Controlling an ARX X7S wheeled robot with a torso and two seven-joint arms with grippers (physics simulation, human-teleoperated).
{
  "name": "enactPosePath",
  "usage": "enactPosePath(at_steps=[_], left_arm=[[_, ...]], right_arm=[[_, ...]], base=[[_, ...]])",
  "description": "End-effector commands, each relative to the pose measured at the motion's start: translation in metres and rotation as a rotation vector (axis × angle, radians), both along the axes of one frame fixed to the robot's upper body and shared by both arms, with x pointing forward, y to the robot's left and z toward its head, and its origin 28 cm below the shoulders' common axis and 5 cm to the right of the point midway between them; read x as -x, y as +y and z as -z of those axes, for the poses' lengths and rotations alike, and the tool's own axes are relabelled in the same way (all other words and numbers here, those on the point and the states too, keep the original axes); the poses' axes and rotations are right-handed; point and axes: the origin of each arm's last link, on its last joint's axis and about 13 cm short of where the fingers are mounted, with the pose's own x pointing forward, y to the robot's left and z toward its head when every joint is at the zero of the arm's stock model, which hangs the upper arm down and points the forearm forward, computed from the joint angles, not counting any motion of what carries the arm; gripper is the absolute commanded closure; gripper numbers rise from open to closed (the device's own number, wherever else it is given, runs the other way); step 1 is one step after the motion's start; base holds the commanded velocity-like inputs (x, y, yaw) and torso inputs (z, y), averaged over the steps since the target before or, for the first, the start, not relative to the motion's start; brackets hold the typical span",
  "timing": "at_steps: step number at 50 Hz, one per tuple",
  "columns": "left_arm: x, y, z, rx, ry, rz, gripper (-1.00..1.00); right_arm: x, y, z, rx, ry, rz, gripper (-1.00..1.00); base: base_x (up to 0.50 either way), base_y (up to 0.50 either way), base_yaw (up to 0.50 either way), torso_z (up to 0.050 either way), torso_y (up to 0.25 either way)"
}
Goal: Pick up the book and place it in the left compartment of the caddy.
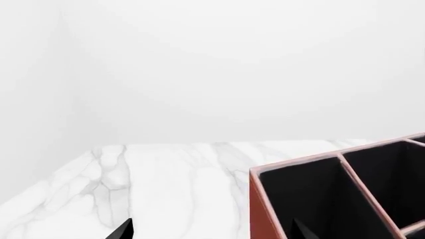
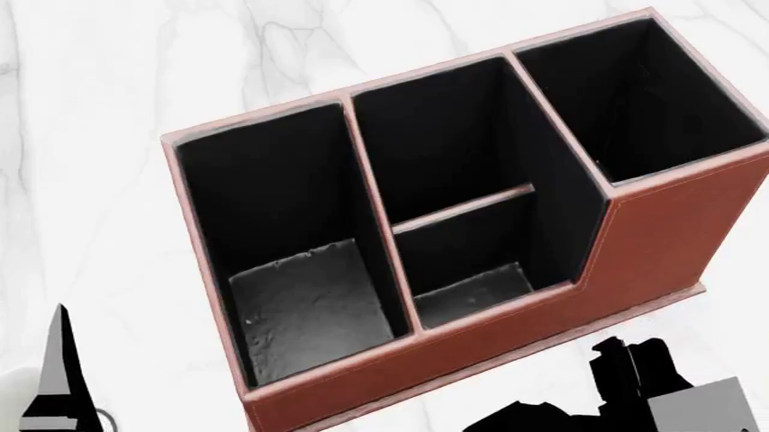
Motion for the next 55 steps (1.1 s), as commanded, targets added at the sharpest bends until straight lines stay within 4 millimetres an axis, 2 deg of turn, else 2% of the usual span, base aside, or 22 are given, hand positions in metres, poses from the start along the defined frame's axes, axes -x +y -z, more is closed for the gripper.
enactPosePath(at_steps=[1, 11, 12, 28, 30, 32, 33, 35, 37, 39, 45, 48, 55], left_arm=[[-0.001, 0.001, -0.003, 0.034, -0.011, 0.037, -1.0], [-0.001, 0.001, -0.003, 0.034, -0.01, 0.037, -1.0], [-0.001, 0.001, -0.003, 0.034, -0.009, 0.037, -1.0], [-0.001, 0.001, -0.003, 0.033, -0.009, 0.038, -1.0], [-0.001, 0.001, -0.003, 0.033, -0.009, 0.039, -1.0], [-0.001, 0.001, -0.003, 0.032, -0.009, 0.04, -1.0], [-0.001, 0.001, -0.003, 0.033, -0.009, 0.039, -1.0], [-0.001, 0.001, -0.003, 0.033, -0.01, 0.039, -1.0], [-0.001, 0.001, -0.003, 0.033, -0.01, 0.04, -1.0], [-0.001, 0.001, -0.003, 0.033, -0.01, 0.039, -1.0], [-0.001, 0.001, -0.004, 0.033, -0.012, 0.04, -1.0], [-0.001, 0.001, -0.004, 0.034, -0.013, 0.039, -1.0], [0.0, 0.001, -0.004, 0.035, -0.015, 0.039, -1.0]], right_arm=[[0.0, 0.01, 0.005, -0.01, 0.005, -0.02, -1.0], [-0.002, 0.015, 0.007, -0.032, 0.022, -0.051, -1.0], [-0.002, 0.015, 0.008, -0.035, 0.022, -0.051, 1.0], [0.0, 0.009, 0.011, -0.012, 0.023, -0.013, 1.0], [0.004, 0.016, 0.007, 0.076, 0.027, -0.045, 1.0], [0.004, 0.014, 0.009, 0.073, 0.03, -0.031, 1.0], [0.005, 0.019, 0.008, 0.191, 0.059, -0.057, 1.0], [0.005, 0.02, 0.009, 0.144, 0.055, -0.113, 1.0], [0.004, 0.02, 0.01, 0.199, 0.068, -0.117, 1.0], [0.004, 0.021, 0.01, 0.123, 0.023, -0.149, 1.0], [0.008, 0.02, -0.001, 0.135, -0.049, -0.12, 1.0], [0.011, 0.02, -0.007, 0.218, -0.052, -0.097, 1.0], [0.015, 0.021, -0.016, 0.218, -0.083, -0.086, 1.0]], base=[[0.0, 0.0, 0.0, 0.0, 0.0], [0.0, 0.0, 0.0, 0.0, 0.0], [0.0, 0.0, 0.0, 0.0, 0.0], [0.0, 0.0, 0.0, 0.0, 0.0], [0.0, 0.0, 0.0, 0.0, 0.0], [0.0, 0.0, 0.0, 0.0, 0.0], [0.0, 0.0, 0.0, 0.0, 0.0], [0.0, 0.0, 0.0, 0.0, 0.0], [0.0, 0.0, 0.0, 0.0, 0.0], [0.0, 0.0, 0.0, 0.0, 0.0], [0.0, 0.0, 0.0, 0.0, 0.0], [0.0, 0.0, 0.0, 0.0, 0.0], [0.0, 0.0, 0.0, 0.0, 0.0]])
